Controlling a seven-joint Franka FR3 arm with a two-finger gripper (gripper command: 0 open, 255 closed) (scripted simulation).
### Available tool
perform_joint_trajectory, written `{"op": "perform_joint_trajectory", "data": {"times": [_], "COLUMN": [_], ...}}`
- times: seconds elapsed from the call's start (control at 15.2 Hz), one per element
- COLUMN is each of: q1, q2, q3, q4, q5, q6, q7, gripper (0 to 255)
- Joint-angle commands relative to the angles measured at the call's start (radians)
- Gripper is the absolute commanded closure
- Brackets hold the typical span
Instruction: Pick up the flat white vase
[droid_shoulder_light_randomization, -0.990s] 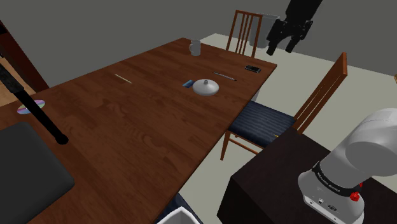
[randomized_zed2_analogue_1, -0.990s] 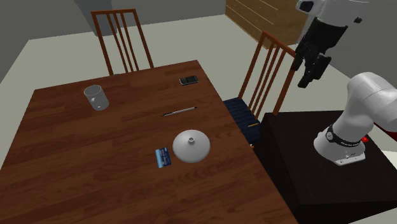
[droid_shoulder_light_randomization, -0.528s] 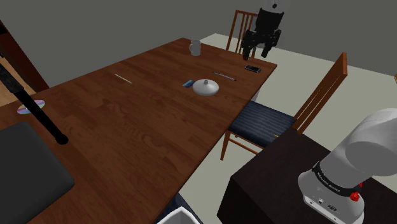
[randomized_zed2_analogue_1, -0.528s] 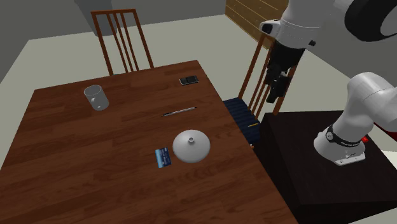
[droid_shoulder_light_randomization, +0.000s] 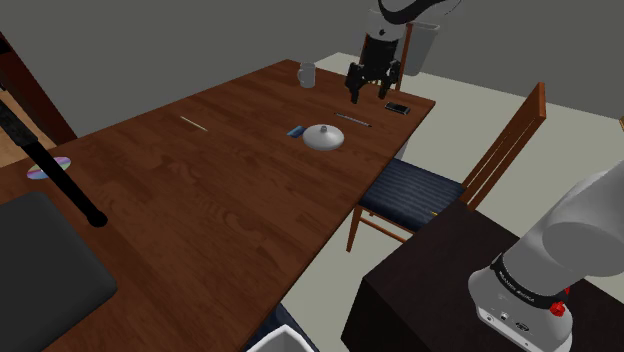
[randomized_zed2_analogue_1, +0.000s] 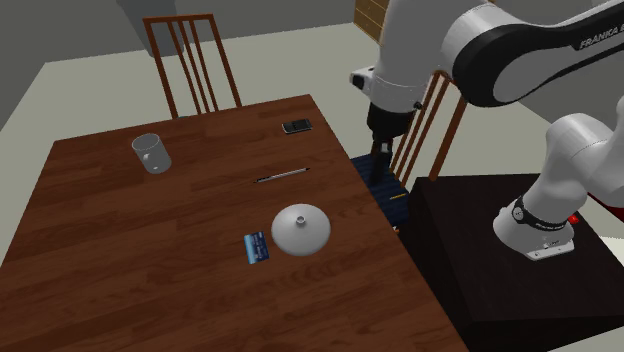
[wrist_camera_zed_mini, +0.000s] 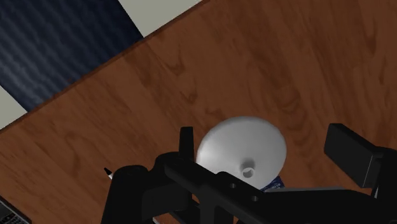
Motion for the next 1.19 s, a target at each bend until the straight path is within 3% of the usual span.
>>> {"op": "perform_joint_trajectory", "data": {"times": [0.0, 0.46, 0.92, 1.12], "q1": [-0.001, 0.006, 0.023, 0.023], "q2": [0.084, 0.371, 0.673, 0.684], "q3": [0.002, 0.005, -0.003, -0.003], "q4": [0.053, 0.292, 0.612, 0.588], "q5": [-0.007, -0.036, -0.059, -0.06], "q6": [0.021, 0.035, -0.017, 0.017], "q7": [0.009, 0.049, 0.077, 0.077], "gripper": [0, 0, 0, 0]}}
